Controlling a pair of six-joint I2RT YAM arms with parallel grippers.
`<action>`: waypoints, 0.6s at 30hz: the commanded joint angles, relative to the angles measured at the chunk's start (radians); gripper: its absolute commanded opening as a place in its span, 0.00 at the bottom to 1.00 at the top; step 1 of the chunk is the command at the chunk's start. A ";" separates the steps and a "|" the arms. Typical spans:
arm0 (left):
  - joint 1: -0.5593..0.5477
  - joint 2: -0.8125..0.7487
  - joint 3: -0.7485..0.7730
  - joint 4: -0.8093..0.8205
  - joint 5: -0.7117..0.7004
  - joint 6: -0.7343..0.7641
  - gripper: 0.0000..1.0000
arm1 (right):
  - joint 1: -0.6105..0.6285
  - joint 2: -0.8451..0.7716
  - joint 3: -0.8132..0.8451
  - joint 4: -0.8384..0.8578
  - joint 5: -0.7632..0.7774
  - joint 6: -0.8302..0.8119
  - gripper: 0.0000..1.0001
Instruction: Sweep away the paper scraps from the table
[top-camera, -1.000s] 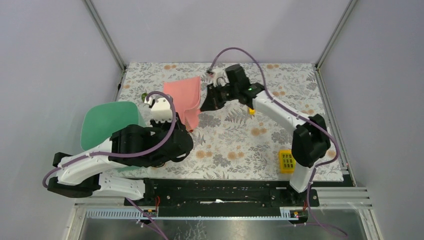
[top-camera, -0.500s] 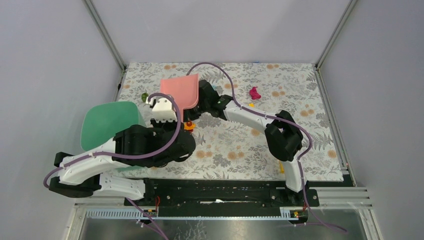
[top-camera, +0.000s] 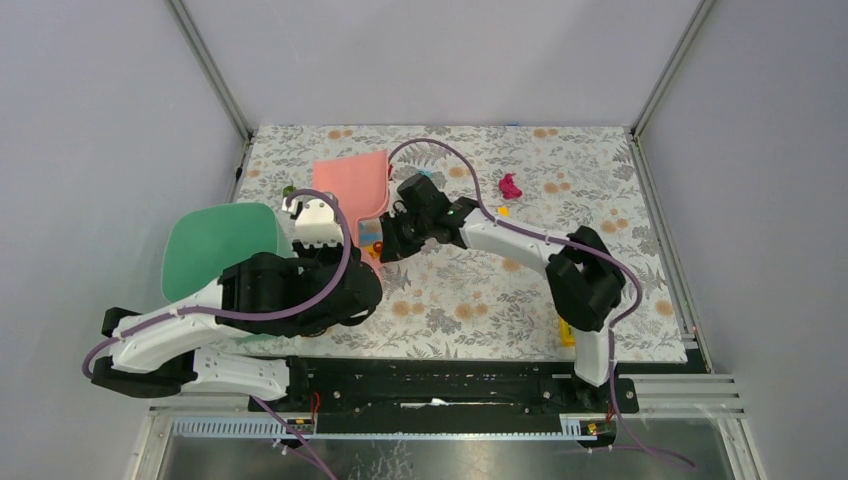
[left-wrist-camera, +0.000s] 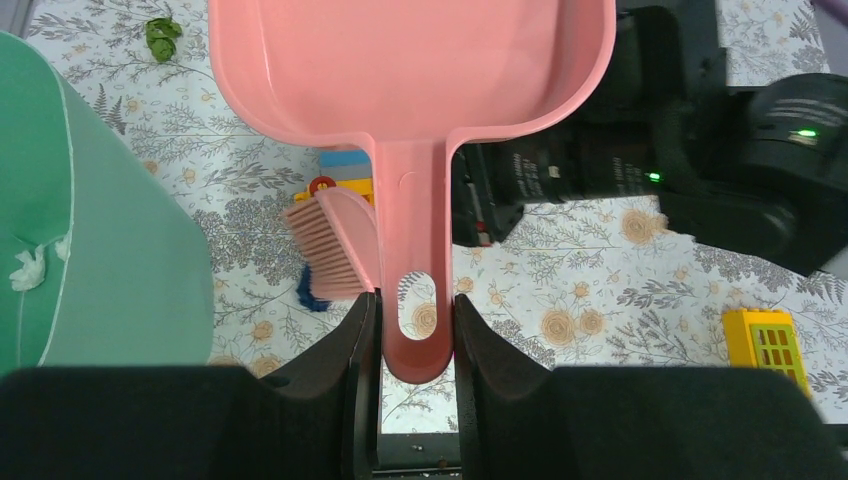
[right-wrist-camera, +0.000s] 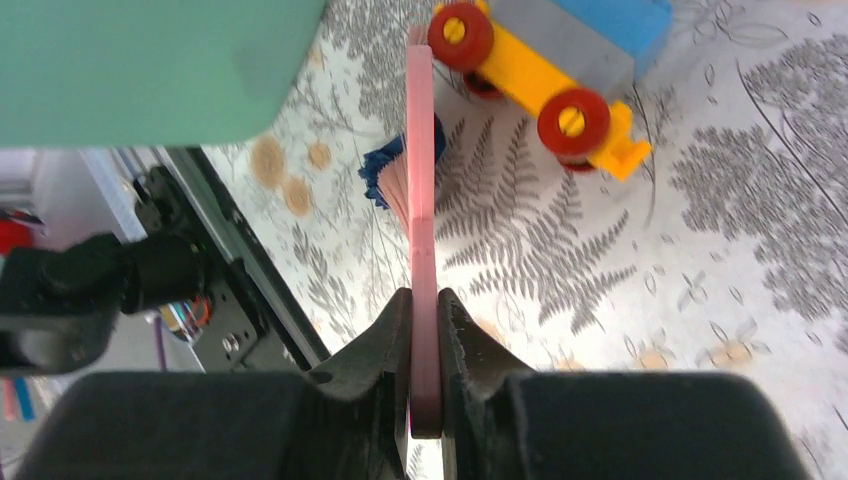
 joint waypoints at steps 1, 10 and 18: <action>0.003 -0.019 0.001 0.008 -0.051 0.013 0.00 | 0.002 -0.171 -0.068 -0.159 0.063 -0.188 0.00; 0.006 -0.033 -0.012 0.009 -0.066 0.051 0.00 | -0.083 -0.438 -0.296 -0.360 0.248 -0.372 0.00; 0.019 0.064 -0.156 0.127 0.091 0.187 0.00 | -0.389 -0.477 -0.087 -0.427 0.216 -0.526 0.00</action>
